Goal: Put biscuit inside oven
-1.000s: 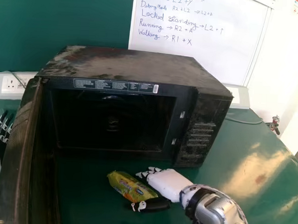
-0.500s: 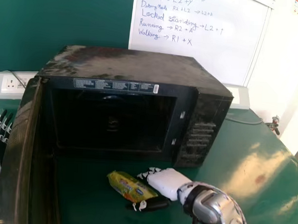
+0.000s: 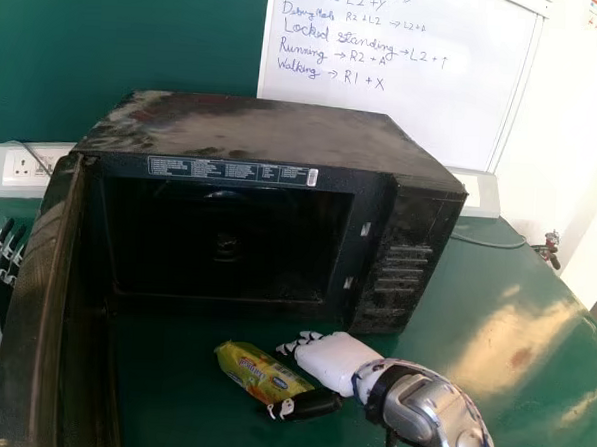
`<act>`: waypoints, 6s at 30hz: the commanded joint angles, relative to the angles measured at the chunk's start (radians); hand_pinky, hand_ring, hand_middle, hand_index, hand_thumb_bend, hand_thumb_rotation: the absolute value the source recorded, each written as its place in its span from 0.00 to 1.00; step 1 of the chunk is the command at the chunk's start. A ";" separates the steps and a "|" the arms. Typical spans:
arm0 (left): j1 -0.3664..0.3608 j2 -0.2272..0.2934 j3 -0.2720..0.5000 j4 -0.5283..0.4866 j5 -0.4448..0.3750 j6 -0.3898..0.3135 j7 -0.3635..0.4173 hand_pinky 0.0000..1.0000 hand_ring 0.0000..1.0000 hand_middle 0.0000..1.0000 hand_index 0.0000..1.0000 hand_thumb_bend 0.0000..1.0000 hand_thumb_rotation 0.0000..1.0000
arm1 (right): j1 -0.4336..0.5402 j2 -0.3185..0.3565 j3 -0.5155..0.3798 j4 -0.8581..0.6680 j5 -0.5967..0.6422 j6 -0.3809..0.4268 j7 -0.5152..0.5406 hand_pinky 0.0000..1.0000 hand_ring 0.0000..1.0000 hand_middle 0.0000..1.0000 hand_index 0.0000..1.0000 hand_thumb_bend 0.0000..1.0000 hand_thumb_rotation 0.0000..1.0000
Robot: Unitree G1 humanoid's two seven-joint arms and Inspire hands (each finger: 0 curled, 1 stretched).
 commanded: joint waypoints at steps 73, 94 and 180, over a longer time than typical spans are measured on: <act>0.039 -0.042 -0.009 0.036 -0.004 -0.005 -0.006 0.16 0.46 0.65 0.84 0.12 0.00 | 0.069 0.040 0.102 -0.076 -0.294 0.067 -0.051 0.43 0.49 0.58 0.69 0.70 0.10; 0.034 -0.040 -0.007 0.044 -0.005 -0.006 -0.015 0.13 0.46 0.66 0.84 0.13 0.00 | 0.069 0.031 0.051 -0.111 -0.242 0.088 -0.032 0.43 0.50 0.58 0.69 0.65 0.02; 0.049 -0.053 -0.014 0.008 -0.005 0.003 0.007 0.01 0.43 0.64 0.84 0.13 0.00 | -0.138 0.139 0.014 0.051 -0.213 -0.004 -0.383 0.29 0.40 0.44 0.54 0.52 0.00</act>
